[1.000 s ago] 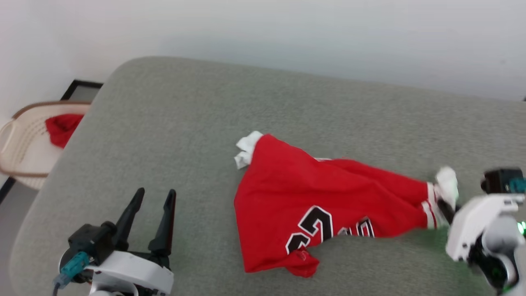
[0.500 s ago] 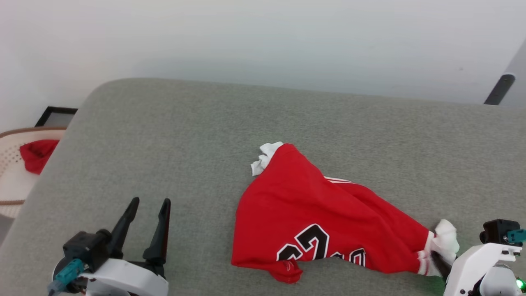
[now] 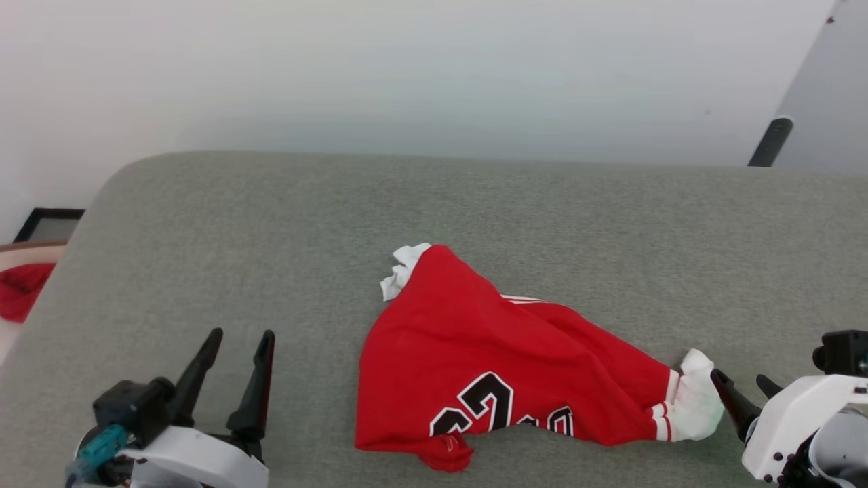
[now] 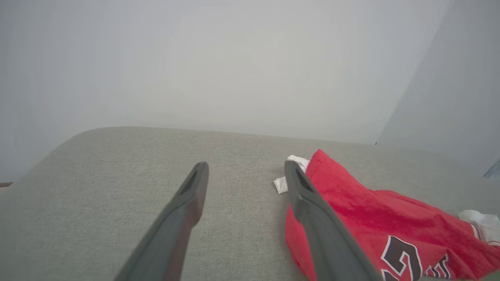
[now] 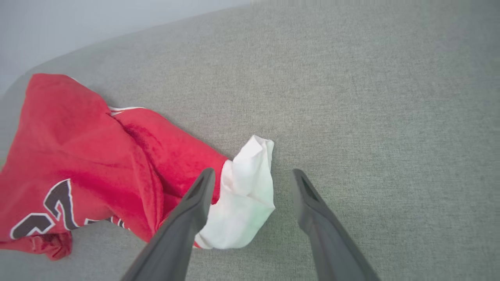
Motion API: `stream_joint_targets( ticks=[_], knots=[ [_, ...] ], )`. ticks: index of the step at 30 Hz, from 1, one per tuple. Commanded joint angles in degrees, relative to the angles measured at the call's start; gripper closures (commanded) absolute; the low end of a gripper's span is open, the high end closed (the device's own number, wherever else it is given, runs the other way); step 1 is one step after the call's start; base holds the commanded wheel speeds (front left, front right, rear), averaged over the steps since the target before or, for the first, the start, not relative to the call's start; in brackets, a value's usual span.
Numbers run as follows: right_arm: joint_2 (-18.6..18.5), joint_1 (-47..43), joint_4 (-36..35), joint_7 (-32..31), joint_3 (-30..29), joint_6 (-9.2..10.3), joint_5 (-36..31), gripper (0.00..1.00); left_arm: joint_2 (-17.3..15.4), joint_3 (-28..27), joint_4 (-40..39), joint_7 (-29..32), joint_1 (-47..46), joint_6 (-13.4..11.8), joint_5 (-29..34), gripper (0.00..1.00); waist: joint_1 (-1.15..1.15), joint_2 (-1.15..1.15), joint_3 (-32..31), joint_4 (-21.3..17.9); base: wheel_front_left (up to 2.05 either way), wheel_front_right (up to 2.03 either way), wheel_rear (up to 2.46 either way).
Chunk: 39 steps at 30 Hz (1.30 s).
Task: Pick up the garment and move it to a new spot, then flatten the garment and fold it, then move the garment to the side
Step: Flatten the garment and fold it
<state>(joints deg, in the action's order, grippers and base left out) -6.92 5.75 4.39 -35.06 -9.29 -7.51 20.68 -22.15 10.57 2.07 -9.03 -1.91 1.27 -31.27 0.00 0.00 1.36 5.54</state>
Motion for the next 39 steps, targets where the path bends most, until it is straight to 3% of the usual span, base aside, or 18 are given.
stream_joint_targets(
  ticks=[1, 9, 20, 28, 39],
  knots=[
    [0.7, -1.54, -1.97, 0.4, -0.33, 0.03, 0.51, 0.0, -0.37, 0.23, -0.61, 1.16, 0.29, 0.23, -0.67, 0.0, 0.0, 0.0, -0.18, -0.9, 0.0, 0.0, 0.0],
    [2.55, -4.46, -6.11, 2.59, -0.37, 0.03, 1.54, 0.0, -1.96, 1.89, -2.17, 8.94, -3.43, 2.18, -3.74, 0.0, 0.0, 0.0, 0.63, -2.66, 0.0, 0.0, 0.0],
    [3.6, -2.54, -7.85, 6.05, 0.31, 0.03, 2.22, 0.0, -5.56, 4.11, 0.8, 34.07, -19.95, 4.24, -15.4, 0.0, 0.0, 0.0, 5.52, -7.29, 0.0, 0.0, 0.0],
    [3.89, -0.8, -7.67, 10.15, 0.81, 0.03, 3.35, 0.0, -8.65, 6.67, 6.76, 51.86, -28.13, 0.33, -19.11, 0.0, 0.0, 0.0, 9.27, -11.06, 0.0, 0.0, 0.0],
    [3.98, 0.54, -7.06, 16.61, 0.68, 0.03, 3.25, 0.0, -9.49, 9.51, 9.69, 60.35, -29.83, -2.91, -19.09, 0.0, 0.0, 0.0, 11.66, -13.68, 0.0, 0.0, 0.0]
  ],
)
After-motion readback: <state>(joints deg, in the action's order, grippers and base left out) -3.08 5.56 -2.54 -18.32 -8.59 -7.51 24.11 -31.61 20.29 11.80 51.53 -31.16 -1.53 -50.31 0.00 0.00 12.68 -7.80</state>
